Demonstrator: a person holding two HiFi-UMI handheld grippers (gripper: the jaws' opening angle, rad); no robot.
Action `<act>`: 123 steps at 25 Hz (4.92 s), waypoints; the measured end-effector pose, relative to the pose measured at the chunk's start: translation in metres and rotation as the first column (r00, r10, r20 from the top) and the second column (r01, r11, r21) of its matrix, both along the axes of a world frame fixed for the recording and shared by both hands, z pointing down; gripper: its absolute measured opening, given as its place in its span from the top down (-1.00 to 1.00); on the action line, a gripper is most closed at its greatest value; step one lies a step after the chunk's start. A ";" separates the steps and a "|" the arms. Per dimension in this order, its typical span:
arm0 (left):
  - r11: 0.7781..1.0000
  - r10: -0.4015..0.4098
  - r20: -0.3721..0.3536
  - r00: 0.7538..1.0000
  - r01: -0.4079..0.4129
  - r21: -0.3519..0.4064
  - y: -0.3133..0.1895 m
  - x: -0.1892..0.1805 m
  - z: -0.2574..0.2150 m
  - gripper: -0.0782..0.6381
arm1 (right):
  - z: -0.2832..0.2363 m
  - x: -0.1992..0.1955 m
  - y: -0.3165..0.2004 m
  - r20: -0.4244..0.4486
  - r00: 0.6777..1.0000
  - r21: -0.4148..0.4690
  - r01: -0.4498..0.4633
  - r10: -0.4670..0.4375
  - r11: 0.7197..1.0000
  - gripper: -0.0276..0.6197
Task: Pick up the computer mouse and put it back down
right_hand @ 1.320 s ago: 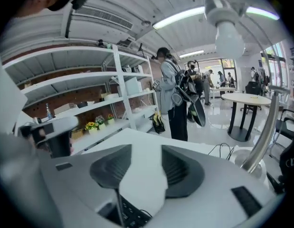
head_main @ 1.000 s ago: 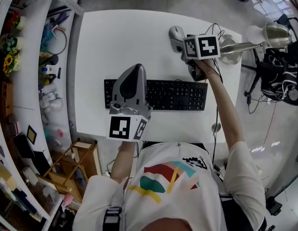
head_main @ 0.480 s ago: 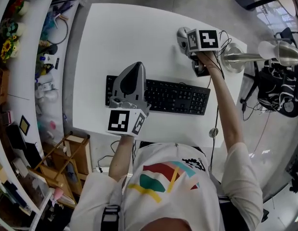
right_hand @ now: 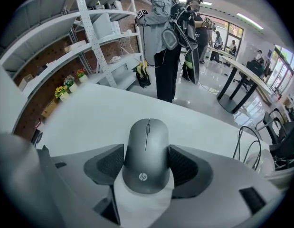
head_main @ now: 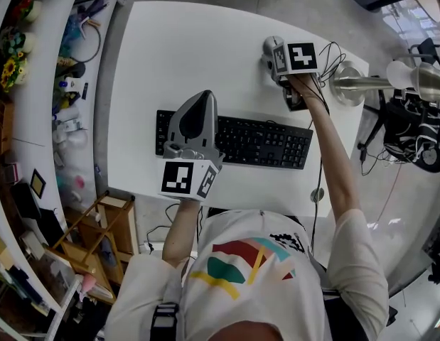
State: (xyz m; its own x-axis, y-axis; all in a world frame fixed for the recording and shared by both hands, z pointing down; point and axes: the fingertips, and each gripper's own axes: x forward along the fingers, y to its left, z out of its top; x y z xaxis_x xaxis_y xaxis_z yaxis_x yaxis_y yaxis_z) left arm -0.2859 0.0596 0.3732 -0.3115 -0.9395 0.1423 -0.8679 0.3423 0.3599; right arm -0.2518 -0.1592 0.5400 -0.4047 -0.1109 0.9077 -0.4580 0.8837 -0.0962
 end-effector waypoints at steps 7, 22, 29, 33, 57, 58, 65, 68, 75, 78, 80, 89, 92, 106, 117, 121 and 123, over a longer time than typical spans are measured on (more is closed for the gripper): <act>1.000 0.001 -0.006 1.000 -0.001 -0.022 -0.006 0.003 0.010 0.66 | 0.002 -0.001 0.000 -0.023 1.000 0.034 0.017 -0.016 0.999 0.05; 0.998 -0.011 0.022 1.000 0.012 -0.056 0.000 0.014 0.004 0.66 | -0.014 0.002 -0.005 0.093 0.993 0.127 0.063 -0.075 0.990 0.05; 1.000 -0.008 0.047 0.999 0.009 -0.018 -0.002 0.029 -0.020 0.66 | -0.108 0.003 0.011 0.401 0.910 0.194 0.028 -0.105 0.981 0.05; 1.000 0.002 0.075 0.997 -0.003 0.020 -0.004 0.041 -0.047 0.66 | -0.168 0.025 0.031 0.535 0.837 0.221 -0.007 -0.115 0.975 0.05; 0.984 0.071 0.256 0.964 -0.109 0.139 -0.011 0.110 -0.160 0.66 | -0.336 0.164 0.140 0.857 0.504 0.178 -0.090 -0.110 0.980 0.05; 0.985 0.065 0.267 0.961 -0.106 0.140 -0.010 0.111 -0.162 0.66 | -0.336 0.165 0.141 0.856 0.504 0.182 -0.090 -0.113 0.979 0.05; 0.980 0.047 0.216 0.975 -0.087 0.178 -0.005 0.110 -0.164 0.66 | -0.329 0.168 0.147 0.849 0.517 0.173 -0.073 -0.111 0.982 0.05; 0.982 0.045 0.206 0.977 -0.082 0.170 -0.003 0.110 -0.160 0.66 | -0.328 0.167 0.149 0.847 0.519 0.173 -0.065 -0.115 0.983 0.05; 0.987 0.037 0.188 0.981 -0.065 0.145 0.003 0.107 -0.149 0.66 | -0.315 0.167 0.147 0.836 0.541 0.151 -0.064 -0.093 0.986 0.05; 0.989 0.041 0.185 0.982 -0.066 0.130 0.006 0.100 -0.140 0.66 | -0.302 0.168 0.145 0.820 0.565 0.162 -0.078 -0.090 0.984 0.05; 0.993 0.042 0.182 0.982 -0.062 0.102 0.007 0.095 -0.125 0.66 | -0.286 0.170 0.143 0.790 0.606 0.182 -0.087 -0.093 0.980 0.05; 0.991 0.137 0.122 0.983 -0.135 -0.019 -0.006 0.110 -0.066 0.66 | -0.197 0.232 0.128 0.632 0.772 0.125 -0.192 0.071 0.973 0.05; 0.983 0.184 0.117 0.976 -0.179 -0.047 -0.019 0.121 -0.052 0.66 | -0.174 0.254 0.121 0.598 0.789 0.096 -0.244 0.140 0.965 0.05; 0.889 0.442 0.075 0.894 -0.425 -0.170 -0.088 0.197 0.002 0.66 | -0.040 0.342 0.081 0.387 0.830 0.001 -0.436 0.402 0.900 0.05; 0.842 0.520 0.061 0.852 -0.501 -0.199 -0.111 0.225 0.015 0.66 | -0.003 0.350 0.081 0.306 0.874 0.039 -0.407 0.377 0.912 0.05; 0.838 0.524 0.058 0.850 -0.503 -0.211 -0.110 0.228 0.017 0.66 | -0.001 0.351 0.081 0.285 0.894 0.090 -0.385 0.347 0.918 0.05; 0.839 0.523 0.059 0.850 -0.502 -0.211 -0.107 0.228 0.018 0.66 | 0.002 0.350 0.081 0.269 0.905 0.112 -0.369 0.329 0.923 0.05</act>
State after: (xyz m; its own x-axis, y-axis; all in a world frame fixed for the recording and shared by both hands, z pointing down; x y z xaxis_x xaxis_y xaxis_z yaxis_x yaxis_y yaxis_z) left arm -0.0575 -0.0476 0.3907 0.1837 -0.9298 0.3191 -0.9672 -0.1129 0.2277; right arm 0.0984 -0.0778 0.5416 -0.5175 -0.4178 0.7467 -0.7199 0.6843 -0.1160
